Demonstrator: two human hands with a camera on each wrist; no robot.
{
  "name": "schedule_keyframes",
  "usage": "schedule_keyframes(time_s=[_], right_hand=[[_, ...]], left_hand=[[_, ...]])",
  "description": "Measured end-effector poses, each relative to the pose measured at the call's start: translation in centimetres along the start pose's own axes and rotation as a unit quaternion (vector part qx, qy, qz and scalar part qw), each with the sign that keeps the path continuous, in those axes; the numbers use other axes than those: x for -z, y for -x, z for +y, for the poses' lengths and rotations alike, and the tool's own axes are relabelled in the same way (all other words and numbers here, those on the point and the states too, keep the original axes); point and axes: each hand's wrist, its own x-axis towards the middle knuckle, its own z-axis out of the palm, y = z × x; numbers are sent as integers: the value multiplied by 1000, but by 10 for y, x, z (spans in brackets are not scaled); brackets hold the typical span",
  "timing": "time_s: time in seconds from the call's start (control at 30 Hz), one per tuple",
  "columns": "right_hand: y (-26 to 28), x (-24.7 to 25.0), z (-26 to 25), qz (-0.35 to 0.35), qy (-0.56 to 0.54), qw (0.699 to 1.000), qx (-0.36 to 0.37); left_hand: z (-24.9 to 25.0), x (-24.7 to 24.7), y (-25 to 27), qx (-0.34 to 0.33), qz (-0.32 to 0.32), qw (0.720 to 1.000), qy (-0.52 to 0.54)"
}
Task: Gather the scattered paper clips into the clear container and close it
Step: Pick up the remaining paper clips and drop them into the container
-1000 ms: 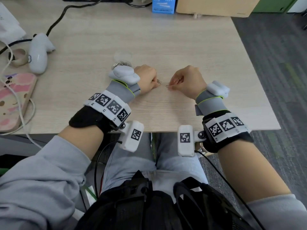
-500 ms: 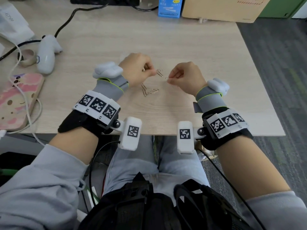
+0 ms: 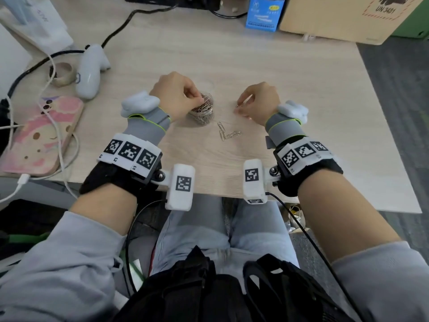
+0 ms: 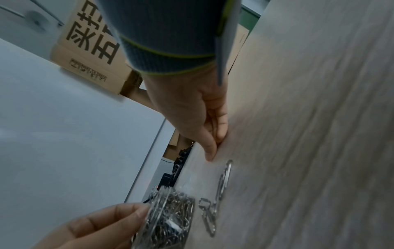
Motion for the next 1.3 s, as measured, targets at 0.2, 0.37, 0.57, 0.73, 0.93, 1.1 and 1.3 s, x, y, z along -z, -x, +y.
schedule_keyframes(time_s=[0.2,0.37,0.57,0.73,0.93,1.1,1.3], right_hand=[[-4,-2,4,4,25,1000,-9],[0,-2,4,-9,54,998,-15],[15,0,7,-24,63,998,8],[32,9,15,-16,12,999,43],[51,12,9,-109,-46,989,85],[52,6,5,-110,1,989,98],[54,9,-7,-110,85,985,101]], left_hand=[[-3,-1,-1,-2,34,996,85],[9,-1,6,-68,29,985,156],[30,-15,18,-165,-148,974,-46],[38,-25,20,-167,-210,951,-156],[43,-28,20,-160,-188,957,-152],[41,-29,22,-152,-193,958,-149],[40,-35,24,-129,-204,956,-165]])
